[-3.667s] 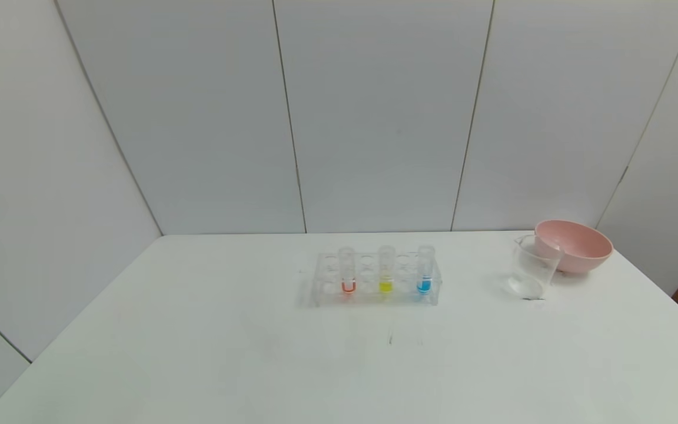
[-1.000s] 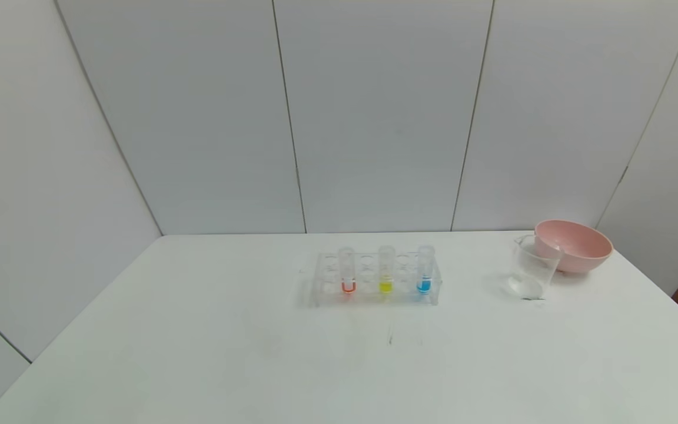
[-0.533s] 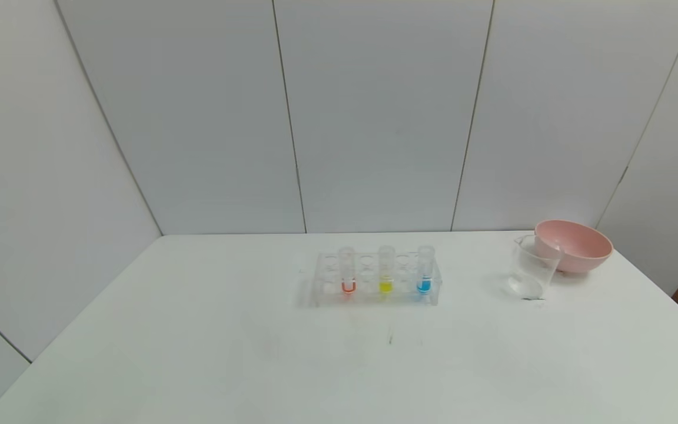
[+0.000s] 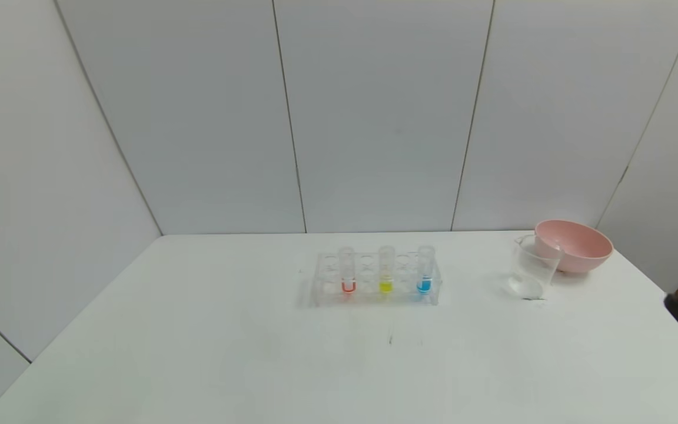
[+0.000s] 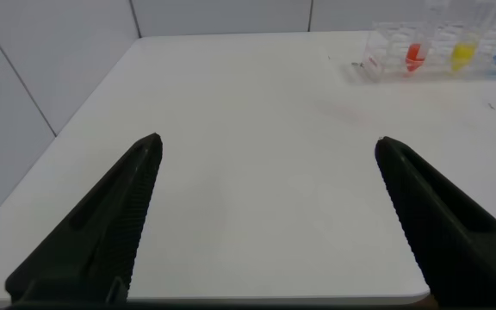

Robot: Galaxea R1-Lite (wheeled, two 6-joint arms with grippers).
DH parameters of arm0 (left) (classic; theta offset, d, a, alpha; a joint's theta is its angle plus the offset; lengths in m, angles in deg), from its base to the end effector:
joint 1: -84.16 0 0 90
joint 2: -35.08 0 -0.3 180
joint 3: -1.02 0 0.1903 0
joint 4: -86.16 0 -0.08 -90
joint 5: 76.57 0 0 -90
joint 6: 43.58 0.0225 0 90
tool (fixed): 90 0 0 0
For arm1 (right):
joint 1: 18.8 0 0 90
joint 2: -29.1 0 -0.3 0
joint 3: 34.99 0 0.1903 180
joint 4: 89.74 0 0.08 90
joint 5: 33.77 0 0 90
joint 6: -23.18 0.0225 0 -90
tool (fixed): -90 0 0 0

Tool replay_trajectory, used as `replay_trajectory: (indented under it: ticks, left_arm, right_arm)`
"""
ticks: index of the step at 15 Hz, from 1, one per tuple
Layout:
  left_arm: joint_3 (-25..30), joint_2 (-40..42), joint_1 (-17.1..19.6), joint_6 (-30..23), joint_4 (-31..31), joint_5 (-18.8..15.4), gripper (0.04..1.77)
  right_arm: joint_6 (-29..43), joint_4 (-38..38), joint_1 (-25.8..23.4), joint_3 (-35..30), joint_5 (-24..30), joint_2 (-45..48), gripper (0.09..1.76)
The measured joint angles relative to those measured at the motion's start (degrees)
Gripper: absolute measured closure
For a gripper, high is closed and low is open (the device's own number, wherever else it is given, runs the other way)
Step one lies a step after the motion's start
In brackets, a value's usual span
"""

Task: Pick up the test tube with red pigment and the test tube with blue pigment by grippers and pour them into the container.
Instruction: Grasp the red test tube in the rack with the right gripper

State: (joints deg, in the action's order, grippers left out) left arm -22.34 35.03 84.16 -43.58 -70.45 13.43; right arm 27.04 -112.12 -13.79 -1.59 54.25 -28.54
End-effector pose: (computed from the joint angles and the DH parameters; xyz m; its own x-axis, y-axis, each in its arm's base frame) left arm -0.0227 0.0000 0.0754 1.0000 0.0000 -0.0014 0.0000 1.0000 0.0000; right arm 0.1150 0.0093 0.1720 0.9981 0.0528 -0.0324 -0.0506 0.9965 0.0662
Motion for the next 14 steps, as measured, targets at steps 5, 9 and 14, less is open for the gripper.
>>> replay_trajectory:
  ticks: [5, 9, 14]
  left_arm:
    - [0.00, 0.00, 0.00, 0.00, -0.02, 0.00, 0.05]
    - [0.00, 0.00, 0.00, 0.00, -0.02, 0.00, 0.05]
    - [0.00, 0.00, 0.00, 0.00, -0.02, 0.00, 0.05]
  right_arm:
    - [0.77, -24.14, 17.90, -2.01, -13.28, -23.94, 0.14]
    - [1.27, -33.69, 33.63, 1.04, -24.94, -39.06, 0.14]
    - [1.56, -29.78, 43.72, 13.95, -31.07, -49.73, 0.14]
